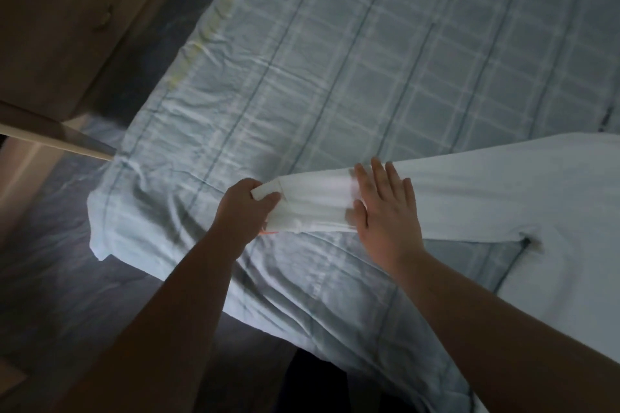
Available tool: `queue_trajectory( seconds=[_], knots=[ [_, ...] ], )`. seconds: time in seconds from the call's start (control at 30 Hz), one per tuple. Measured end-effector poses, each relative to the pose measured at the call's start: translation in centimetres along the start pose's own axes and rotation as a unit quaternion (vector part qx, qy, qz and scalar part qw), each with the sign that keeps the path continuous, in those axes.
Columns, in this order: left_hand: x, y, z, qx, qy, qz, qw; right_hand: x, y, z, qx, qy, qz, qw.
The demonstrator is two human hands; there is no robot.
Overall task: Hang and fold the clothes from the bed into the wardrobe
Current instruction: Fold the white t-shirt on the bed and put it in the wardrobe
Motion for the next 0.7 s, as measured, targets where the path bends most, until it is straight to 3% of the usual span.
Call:
queue_trajectory(
  seconds=[0.17,0.3,0.37,0.47,0.6,0.7],
  knots=[
    [-0.8,-1.2,0.7,0.024,-0.014,-0.092,0.995,0.3,-3.9,0.5,-0.049,0.005,0.063,0.997],
    [0.7,-1.7,2.0,0.034,-0.036,0.002,0.999,-0.3,-2.9,0.1,-0.049,0.002,0.028,0.998],
    [2.4,-2.6,3.3,-0.002,-0.065,0.057,0.996,-0.9,-1.1,0.5,-0.043,0.016,-0.086,0.995],
    [5.1,-5.3,5.2,-0.075,-0.082,0.140,0.984,-1.5,2.2,2.8,-0.036,0.012,-0.351,0.936],
    [7.7,-11.8,7.5,-0.189,-0.001,0.276,0.942,0.2,3.3,6.0,-0.048,-0.008,-0.497,0.866],
    [9.3,-16.6,9.2,-0.232,-0.002,0.242,0.942,5.0,4.1,6.9,-0.030,-0.090,-0.625,0.775]
  ],
)
Point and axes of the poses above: each hand's wrist, its own z-axis away from the middle knuckle, its own y-axis out of the back of the hand, x = y × z, the point moved 5 cm from there along -z, towards the middle knuckle
